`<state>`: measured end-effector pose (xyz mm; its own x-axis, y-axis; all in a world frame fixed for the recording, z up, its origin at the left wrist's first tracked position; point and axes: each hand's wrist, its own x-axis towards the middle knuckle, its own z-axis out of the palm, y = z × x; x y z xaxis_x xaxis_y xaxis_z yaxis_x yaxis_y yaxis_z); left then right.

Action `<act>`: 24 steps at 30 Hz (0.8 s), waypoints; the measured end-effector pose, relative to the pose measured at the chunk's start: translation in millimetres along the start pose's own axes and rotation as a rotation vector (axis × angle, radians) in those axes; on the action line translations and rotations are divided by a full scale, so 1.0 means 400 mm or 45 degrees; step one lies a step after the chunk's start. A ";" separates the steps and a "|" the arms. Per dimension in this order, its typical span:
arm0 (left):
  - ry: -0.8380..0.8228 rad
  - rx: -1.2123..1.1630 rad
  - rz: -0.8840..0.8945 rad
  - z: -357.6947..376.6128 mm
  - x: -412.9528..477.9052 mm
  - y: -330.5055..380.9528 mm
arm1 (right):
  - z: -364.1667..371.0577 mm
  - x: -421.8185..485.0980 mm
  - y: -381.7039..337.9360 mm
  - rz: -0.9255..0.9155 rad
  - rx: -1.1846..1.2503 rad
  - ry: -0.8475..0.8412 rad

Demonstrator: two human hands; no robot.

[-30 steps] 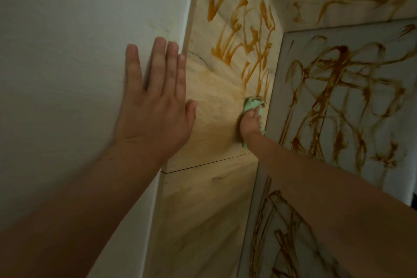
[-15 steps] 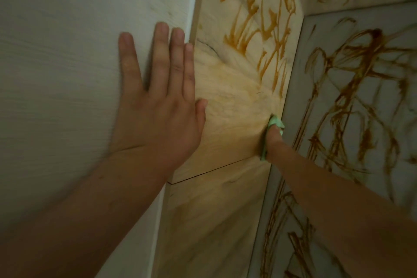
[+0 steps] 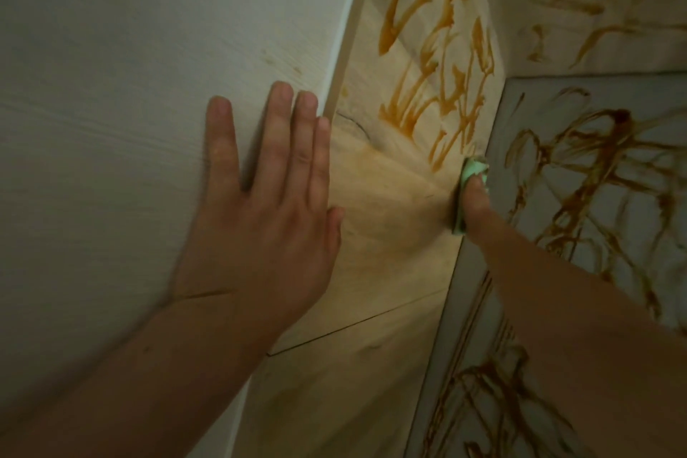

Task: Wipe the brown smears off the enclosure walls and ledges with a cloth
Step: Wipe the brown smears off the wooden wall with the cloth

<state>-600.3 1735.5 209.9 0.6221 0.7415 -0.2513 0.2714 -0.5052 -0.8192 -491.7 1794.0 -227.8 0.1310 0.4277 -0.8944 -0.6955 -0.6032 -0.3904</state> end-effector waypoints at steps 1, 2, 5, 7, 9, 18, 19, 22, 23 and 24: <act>0.011 -0.008 0.001 0.005 -0.002 -0.001 | -0.006 0.042 0.022 0.051 -0.027 -0.003; 0.019 -0.017 0.007 0.008 -0.003 -0.003 | -0.003 0.054 0.025 0.079 -0.026 0.002; 0.019 -0.028 0.007 0.005 -0.003 -0.005 | 0.026 -0.003 -0.001 0.166 0.036 0.029; 0.028 -0.011 -0.009 0.001 -0.002 -0.005 | 0.049 -0.138 -0.073 0.157 0.021 0.056; 0.044 0.000 -0.020 -0.002 0.000 -0.004 | 0.070 -0.265 -0.129 -0.137 -0.059 -0.015; 0.067 0.007 -0.024 -0.007 0.004 -0.002 | 0.158 -0.673 -0.213 -1.289 -0.370 -0.203; 0.074 0.000 -0.030 -0.007 0.004 -0.002 | 0.146 -0.637 -0.216 -1.284 -0.399 -0.173; 0.086 -0.007 -0.045 -0.004 0.004 -0.002 | 0.128 -0.502 -0.246 -0.645 -0.213 -0.101; 0.082 -0.004 -0.040 -0.004 0.006 -0.002 | 0.125 -0.482 -0.261 -0.411 -0.152 -0.082; 0.083 -0.009 -0.037 -0.006 0.006 -0.001 | 0.124 -0.485 -0.267 -0.320 -0.149 -0.080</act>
<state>-597.1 1736.6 210.9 0.6601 0.7259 -0.1933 0.2951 -0.4873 -0.8219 -477.7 1809.0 -1.9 0.2425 0.6122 -0.7526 -0.5600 -0.5451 -0.6239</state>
